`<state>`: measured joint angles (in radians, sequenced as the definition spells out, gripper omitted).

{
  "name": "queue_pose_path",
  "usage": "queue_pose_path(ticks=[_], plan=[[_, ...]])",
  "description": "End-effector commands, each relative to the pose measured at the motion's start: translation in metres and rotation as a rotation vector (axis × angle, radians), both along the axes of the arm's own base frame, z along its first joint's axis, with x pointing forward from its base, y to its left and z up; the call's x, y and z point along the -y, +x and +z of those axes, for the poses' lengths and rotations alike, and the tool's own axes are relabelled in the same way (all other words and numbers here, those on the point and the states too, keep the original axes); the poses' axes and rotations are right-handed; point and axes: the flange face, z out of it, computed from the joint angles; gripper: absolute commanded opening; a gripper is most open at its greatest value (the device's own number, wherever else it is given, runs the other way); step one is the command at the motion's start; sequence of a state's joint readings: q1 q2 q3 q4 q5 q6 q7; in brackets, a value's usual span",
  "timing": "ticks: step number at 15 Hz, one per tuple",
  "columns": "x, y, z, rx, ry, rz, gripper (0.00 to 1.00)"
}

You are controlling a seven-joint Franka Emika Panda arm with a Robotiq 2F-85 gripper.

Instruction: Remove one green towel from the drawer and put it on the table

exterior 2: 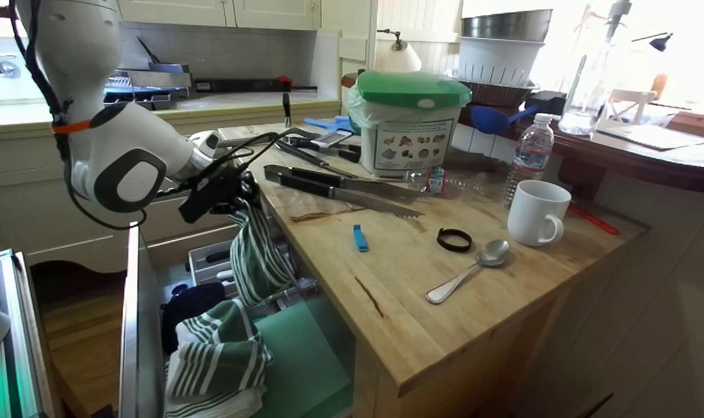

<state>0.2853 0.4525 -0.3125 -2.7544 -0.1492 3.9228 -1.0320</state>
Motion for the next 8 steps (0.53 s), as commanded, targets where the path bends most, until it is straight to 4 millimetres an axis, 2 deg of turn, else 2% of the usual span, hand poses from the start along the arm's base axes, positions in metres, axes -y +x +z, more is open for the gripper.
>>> queue_pose_path(ticks=[1, 5, 6, 8], plan=[[-0.006, 0.008, 0.018, 0.008, -0.095, 0.141, 0.04], [-0.024, 0.015, 0.035, 0.004, -0.124, 0.214, 0.04], [-0.020, 0.009, 0.016, -0.021, -0.032, 0.126, 0.17], [-0.026, 0.011, 0.023, -0.027, -0.044, 0.149, 0.17]])
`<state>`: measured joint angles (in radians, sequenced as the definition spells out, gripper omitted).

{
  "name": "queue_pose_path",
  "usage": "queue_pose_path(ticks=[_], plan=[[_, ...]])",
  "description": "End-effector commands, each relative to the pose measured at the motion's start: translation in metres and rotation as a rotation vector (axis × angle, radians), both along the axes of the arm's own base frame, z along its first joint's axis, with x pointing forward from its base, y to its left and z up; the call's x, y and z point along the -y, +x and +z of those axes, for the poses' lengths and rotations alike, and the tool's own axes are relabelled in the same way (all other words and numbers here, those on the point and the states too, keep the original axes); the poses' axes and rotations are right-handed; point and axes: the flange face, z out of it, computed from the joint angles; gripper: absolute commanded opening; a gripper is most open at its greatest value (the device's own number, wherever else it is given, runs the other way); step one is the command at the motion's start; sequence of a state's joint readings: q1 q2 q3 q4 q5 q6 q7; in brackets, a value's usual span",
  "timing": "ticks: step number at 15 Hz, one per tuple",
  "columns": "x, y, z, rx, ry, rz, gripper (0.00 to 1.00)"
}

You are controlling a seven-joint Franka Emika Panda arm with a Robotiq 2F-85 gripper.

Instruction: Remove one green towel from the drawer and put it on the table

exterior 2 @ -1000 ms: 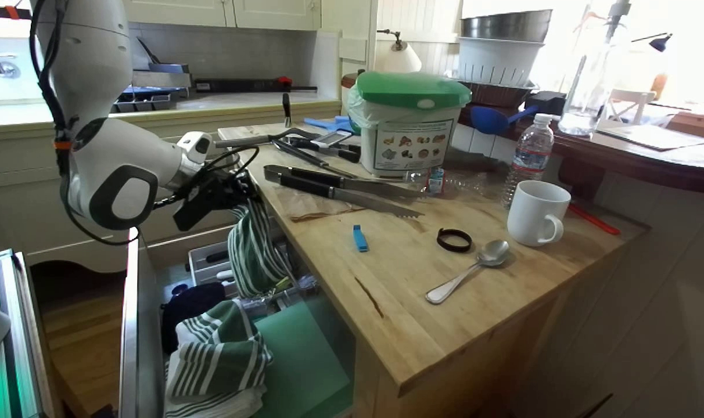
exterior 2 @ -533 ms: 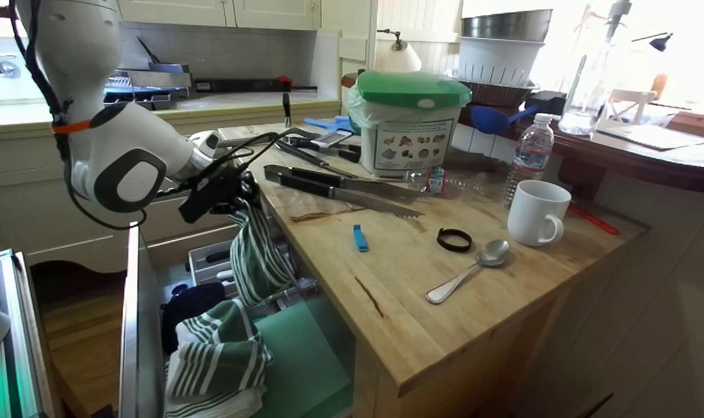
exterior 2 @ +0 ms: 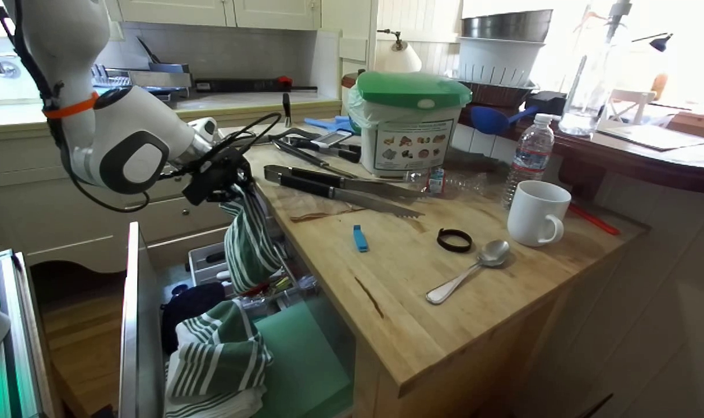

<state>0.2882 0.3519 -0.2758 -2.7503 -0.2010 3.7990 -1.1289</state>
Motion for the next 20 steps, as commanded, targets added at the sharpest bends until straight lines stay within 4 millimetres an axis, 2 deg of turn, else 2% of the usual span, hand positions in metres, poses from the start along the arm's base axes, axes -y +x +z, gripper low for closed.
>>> queue_pose_path(ticks=[1, 2, 3, 7, 9, 10, 14, 15, 17, 20], plan=[[-0.001, 0.001, 0.003, 0.002, -0.001, 0.005, 0.17], [-0.001, 0.001, 0.003, 0.003, -0.002, 0.007, 0.17], [-0.009, -0.001, 0.000, -0.009, -0.011, 0.050, 0.04], [-0.063, -0.015, -0.015, -0.040, -0.023, 0.234, 0.04], [-0.079, -0.020, -0.015, -0.033, -0.017, 0.305, 0.04], [-0.078, -0.018, -0.009, 0.012, -0.017, 0.323, 0.04], [-0.060, -0.012, 0.020, 0.185, 0.118, 0.280, 0.04], [-0.051, -0.022, 0.030, 0.223, 0.159, 0.263, 0.04], [-0.033, -0.016, 0.041, 0.294, 0.241, 0.255, 0.04], [0.007, -0.029, 0.063, 0.409, 0.350, 0.221, 0.04]])
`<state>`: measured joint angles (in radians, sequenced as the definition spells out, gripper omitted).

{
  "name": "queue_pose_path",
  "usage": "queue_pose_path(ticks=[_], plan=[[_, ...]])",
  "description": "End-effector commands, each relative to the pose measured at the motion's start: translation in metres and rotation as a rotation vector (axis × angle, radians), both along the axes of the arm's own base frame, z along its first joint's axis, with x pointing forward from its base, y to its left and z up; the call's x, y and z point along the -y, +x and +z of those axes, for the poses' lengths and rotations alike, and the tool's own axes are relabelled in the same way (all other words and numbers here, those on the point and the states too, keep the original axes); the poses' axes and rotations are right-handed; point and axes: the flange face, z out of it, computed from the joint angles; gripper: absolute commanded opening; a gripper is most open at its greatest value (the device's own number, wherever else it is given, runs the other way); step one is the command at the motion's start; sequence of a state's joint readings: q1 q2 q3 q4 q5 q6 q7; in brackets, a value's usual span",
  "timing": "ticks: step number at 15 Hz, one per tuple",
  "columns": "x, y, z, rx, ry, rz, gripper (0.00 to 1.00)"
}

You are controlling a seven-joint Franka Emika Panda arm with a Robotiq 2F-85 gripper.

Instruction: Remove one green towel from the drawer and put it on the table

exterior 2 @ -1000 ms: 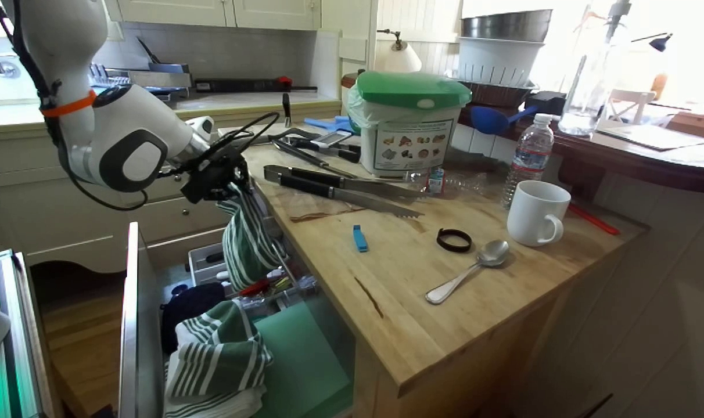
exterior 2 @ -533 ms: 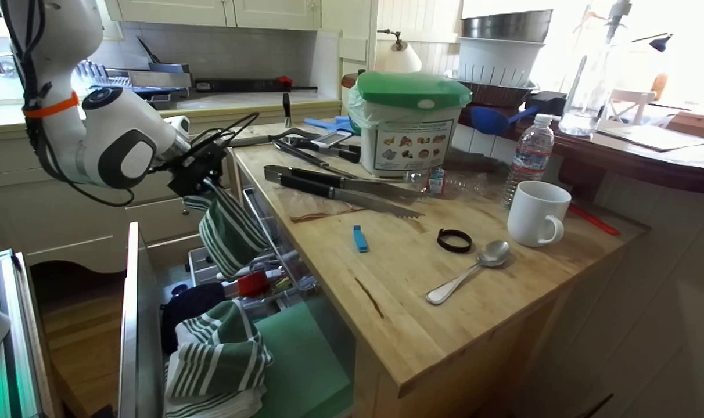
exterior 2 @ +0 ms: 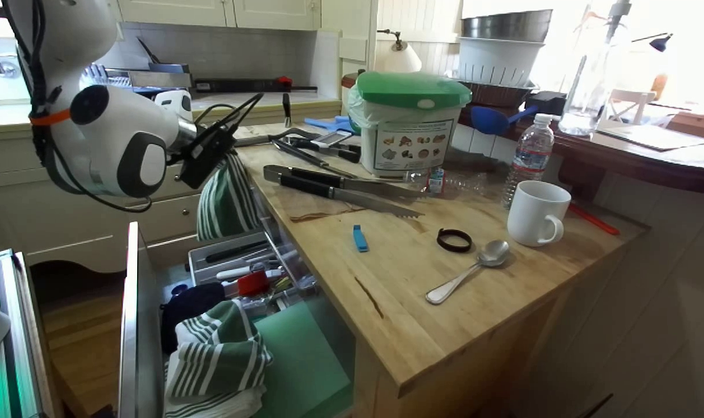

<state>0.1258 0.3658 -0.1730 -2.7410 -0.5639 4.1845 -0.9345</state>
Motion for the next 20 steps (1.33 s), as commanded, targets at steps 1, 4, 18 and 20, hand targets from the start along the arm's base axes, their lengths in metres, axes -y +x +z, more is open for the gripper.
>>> queue_pose_path(ticks=[1, 4, 18, 20], plan=[[0.045, -0.001, 0.061, 0.138, 0.090, -0.049, 0.04], [0.076, -0.003, 0.101, 0.232, 0.106, -0.124, 0.04], [0.154, -0.012, 0.218, 0.331, 0.481, -0.481, 0.04], [0.185, -0.015, 0.245, 0.397, 0.517, -0.581, 0.04]])
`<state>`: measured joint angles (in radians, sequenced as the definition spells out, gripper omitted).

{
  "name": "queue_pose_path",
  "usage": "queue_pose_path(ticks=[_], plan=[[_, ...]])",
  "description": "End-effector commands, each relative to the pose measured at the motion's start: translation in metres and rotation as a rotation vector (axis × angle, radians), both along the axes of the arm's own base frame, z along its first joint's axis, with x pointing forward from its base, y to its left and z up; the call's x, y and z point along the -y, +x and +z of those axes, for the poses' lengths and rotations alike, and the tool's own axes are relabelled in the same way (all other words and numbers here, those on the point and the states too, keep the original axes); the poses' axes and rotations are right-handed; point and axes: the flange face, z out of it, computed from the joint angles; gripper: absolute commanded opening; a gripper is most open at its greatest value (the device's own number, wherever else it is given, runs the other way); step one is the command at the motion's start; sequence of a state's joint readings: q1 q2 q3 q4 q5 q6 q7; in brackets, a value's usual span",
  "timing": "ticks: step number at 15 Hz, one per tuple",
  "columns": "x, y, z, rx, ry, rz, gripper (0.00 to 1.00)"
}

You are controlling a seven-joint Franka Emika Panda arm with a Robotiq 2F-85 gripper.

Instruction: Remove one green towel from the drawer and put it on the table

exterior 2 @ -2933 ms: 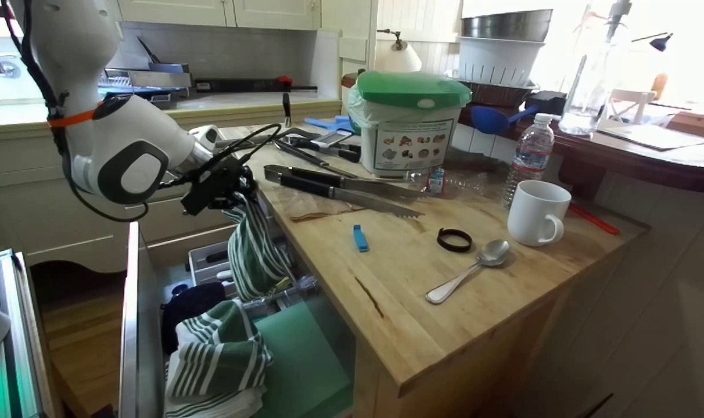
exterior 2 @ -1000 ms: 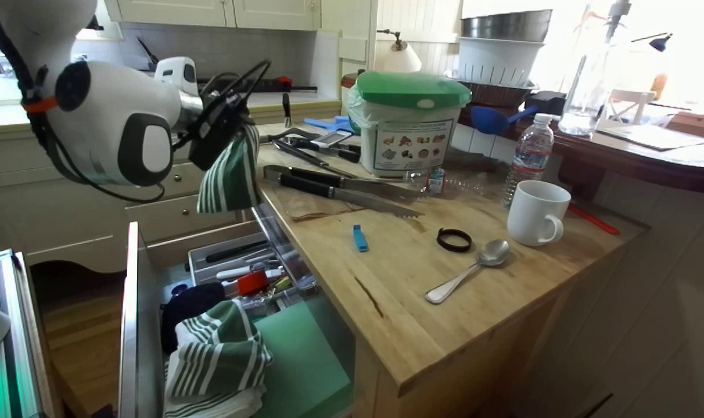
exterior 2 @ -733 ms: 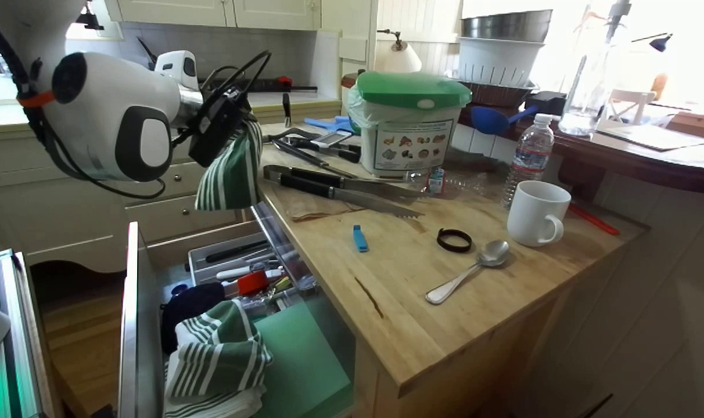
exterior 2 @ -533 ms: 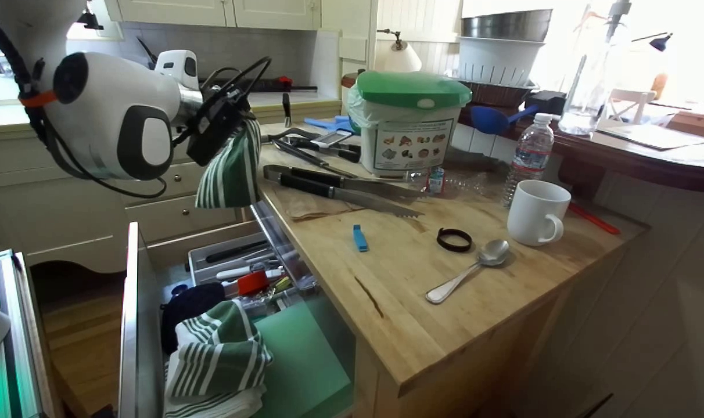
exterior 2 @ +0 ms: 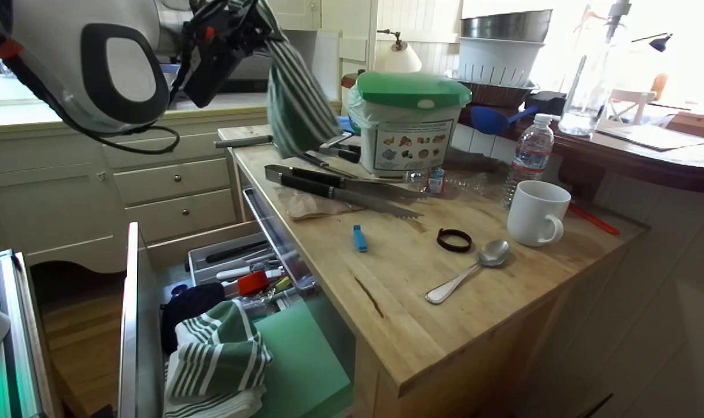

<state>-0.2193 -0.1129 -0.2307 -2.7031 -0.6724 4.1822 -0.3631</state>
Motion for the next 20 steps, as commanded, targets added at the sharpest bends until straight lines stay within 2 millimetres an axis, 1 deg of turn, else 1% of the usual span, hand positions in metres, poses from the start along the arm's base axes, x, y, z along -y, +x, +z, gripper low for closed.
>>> queue_pose_path(ticks=[1, 2, 4, 6, 8, 9, 10, 12, 13, 15, 16, 19, 20], plan=[[0.048, -0.006, 0.049, 0.063, 0.087, -0.179, 0.04], [0.062, -0.002, 0.058, 0.077, 0.101, -0.238, 0.04], [0.087, 0.009, 0.068, 0.067, 0.131, -0.363, 0.04], [0.107, 0.024, 0.073, 0.050, 0.190, -0.476, 0.04], [0.124, 0.038, 0.078, 0.020, 0.300, -0.542, 0.04], [0.125, 0.048, 0.073, -0.019, 0.331, -0.544, 0.04], [0.118, 0.029, 0.074, 0.007, 0.259, -0.519, 0.17], [0.124, 0.040, 0.074, -0.015, 0.292, -0.533, 0.17], [0.125, 0.043, 0.073, -0.016, 0.298, -0.534, 0.04], [0.120, 0.054, 0.063, -0.069, 0.366, -0.525, 0.04], [0.121, 0.063, 0.055, -0.101, 0.392, -0.533, 0.04], [0.119, 0.088, 0.026, -0.239, 0.481, -0.565, 0.04], [0.121, 0.097, 0.017, -0.256, 0.515, -0.579, 0.04]])
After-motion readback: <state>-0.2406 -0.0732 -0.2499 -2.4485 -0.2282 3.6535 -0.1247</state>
